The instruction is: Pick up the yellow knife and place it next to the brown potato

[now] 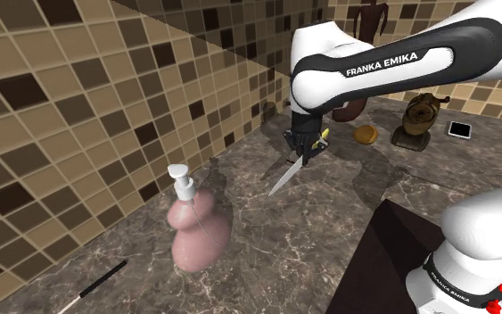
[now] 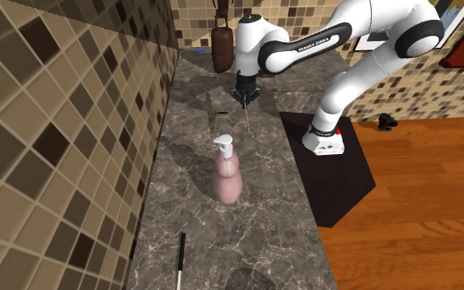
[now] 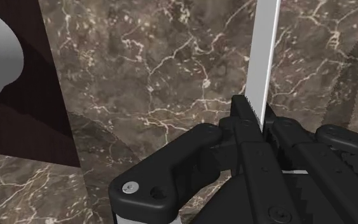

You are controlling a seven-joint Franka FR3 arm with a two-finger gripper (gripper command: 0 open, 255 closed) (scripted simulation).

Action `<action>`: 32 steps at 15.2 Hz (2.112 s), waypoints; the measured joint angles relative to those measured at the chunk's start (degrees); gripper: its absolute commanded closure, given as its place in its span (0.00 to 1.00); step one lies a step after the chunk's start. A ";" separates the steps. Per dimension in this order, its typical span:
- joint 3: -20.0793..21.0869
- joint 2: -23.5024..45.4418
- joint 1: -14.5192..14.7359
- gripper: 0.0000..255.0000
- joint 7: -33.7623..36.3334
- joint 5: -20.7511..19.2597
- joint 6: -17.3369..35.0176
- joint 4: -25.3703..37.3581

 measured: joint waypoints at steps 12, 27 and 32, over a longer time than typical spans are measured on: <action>-12.47 2.63 -7.56 1.00 -16.09 -6.84 1.47 -0.84; -23.53 18.12 -17.56 1.00 -31.64 -15.40 3.77 11.34; -26.77 25.53 -20.48 1.00 -36.75 -17.39 3.11 19.29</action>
